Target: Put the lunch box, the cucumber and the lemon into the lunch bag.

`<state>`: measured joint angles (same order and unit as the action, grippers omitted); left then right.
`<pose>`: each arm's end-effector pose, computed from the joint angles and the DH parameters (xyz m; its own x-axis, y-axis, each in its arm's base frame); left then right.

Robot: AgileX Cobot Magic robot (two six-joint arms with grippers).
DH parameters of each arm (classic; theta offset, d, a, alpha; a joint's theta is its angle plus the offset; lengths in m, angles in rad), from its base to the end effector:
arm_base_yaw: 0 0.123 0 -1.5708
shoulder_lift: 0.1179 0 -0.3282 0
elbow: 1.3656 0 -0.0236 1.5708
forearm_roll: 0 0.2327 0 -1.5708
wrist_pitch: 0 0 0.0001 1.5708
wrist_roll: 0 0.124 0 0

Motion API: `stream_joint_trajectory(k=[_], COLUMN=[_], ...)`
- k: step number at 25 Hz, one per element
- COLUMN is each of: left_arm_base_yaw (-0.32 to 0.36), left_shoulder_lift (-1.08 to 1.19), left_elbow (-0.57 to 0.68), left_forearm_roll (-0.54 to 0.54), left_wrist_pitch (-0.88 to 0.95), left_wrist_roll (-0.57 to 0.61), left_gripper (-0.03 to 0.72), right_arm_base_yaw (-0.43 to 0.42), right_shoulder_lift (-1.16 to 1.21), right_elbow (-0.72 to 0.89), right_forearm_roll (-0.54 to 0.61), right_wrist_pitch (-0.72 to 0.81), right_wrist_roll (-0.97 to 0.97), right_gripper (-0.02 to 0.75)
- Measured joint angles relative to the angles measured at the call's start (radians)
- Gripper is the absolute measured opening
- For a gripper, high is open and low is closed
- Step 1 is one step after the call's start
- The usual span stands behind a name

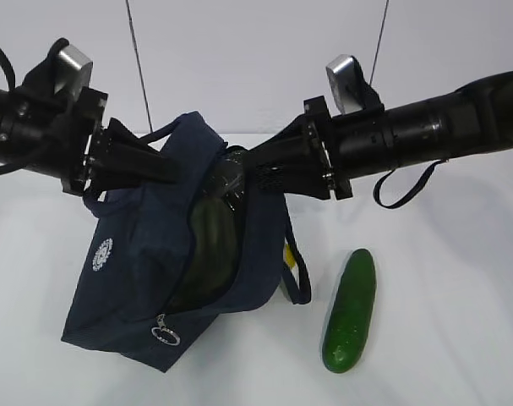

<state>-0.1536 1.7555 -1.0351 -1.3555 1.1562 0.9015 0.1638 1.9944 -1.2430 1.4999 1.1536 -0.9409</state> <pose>0.3044 -0.1594 0.2686 -0.9433 0.0685 -0.3247 0.3245 0.3962 -0.8589 0.3777 0.1771 0.2422 -0.9483 0.0266 -0.3161 -0.2908 0.3253 0.8998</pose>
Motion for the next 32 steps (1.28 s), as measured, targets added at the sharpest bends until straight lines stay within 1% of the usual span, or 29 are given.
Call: stream_joint_trajectory(k=[6, 12, 15, 19, 21, 25, 32], left_arm_base_yaw=[0.001, 0.005, 0.019, 0.058, 0.079, 0.119, 0.181], left_shoulder_lift=[0.0, 0.0, 0.0, 0.0, 0.0, 0.0, 0.0], left_elbow=[-0.002, -0.002, -0.002, -0.002, -0.004, -0.004, -0.004], left_forearm_roll=[0.037, 0.072, 0.088, 0.124, 0.141, 0.178, 0.277], left_wrist_pitch=[0.008, 0.01, 0.01, 0.014, 0.017, 0.021, 0.023], left_wrist_roll=[0.0, -0.021, -0.041, -0.075, -0.085, -0.102, -0.133], left_gripper=[0.001, 0.001, 0.003, 0.006, 0.006, 0.009, 0.011], right_arm_base_yaw=[-0.014, -0.014, -0.014, -0.014, -0.014, -0.014, -0.014], right_shoulder_lift=[-0.044, -0.084, -0.109, -0.149, -0.175, -0.224, -0.297], right_elbow=[-0.058, -0.09, -0.09, -0.092, -0.092, -0.092, -0.092], right_forearm_roll=[-0.068, -0.2, -0.321, -0.505, -0.573, -0.717, -1.047], right_wrist_pitch=[0.015, 0.021, 0.023, 0.031, 0.036, 0.046, 0.049], right_wrist_roll=[0.011, -0.027, -0.029, 0.051, 0.098, 0.255, 0.556], right_gripper=[0.375, 0.375, 0.375, 0.375, 0.375, 0.375, 0.375])
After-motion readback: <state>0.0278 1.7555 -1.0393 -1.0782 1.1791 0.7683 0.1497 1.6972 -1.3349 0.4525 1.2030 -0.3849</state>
